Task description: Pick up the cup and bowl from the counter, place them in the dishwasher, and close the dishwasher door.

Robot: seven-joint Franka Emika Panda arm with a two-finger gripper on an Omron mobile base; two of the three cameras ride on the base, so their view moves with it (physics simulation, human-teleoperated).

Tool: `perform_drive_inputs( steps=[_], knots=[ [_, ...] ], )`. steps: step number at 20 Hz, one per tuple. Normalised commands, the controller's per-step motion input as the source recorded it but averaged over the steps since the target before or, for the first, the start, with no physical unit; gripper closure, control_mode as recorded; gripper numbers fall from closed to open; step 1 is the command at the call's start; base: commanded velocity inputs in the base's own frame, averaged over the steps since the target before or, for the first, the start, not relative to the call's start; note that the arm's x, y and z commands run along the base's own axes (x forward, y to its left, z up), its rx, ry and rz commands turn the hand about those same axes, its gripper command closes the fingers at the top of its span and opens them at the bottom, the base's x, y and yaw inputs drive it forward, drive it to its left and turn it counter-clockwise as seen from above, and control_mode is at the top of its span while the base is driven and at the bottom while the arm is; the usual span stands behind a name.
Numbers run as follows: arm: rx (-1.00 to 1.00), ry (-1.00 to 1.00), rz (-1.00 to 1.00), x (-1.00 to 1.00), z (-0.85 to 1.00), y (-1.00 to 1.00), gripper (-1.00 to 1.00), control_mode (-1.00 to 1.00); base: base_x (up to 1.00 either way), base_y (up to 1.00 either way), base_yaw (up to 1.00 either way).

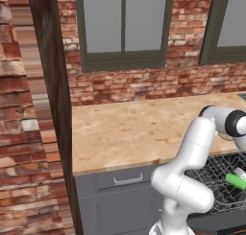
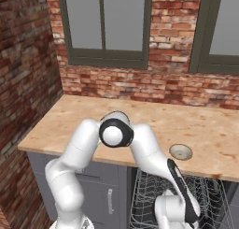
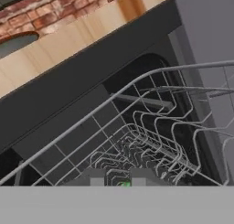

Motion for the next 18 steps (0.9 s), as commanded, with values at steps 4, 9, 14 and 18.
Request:
perform_drive_inputs(
  steps=[4,9,14,18],
  knots=[
    [0.0,0.0,-0.05,0.26,-0.46,0.0,1.0,-1.0,0.0,0.0,0.0],
    [0.0,-0.01,-0.05,0.24,-0.46,0.0,1.0,-1.0,0.0,0.0,0.0],
    [0.0,0.0,-0.04,0.12,-0.5,0.0,-1.0,-1.0,0.0,0.0,0.0],
    [0.03,-0.01,-0.01,0.0,-0.32,-0.02,-1.0,-1.0,0.0,0.0,0.0]
  ],
)
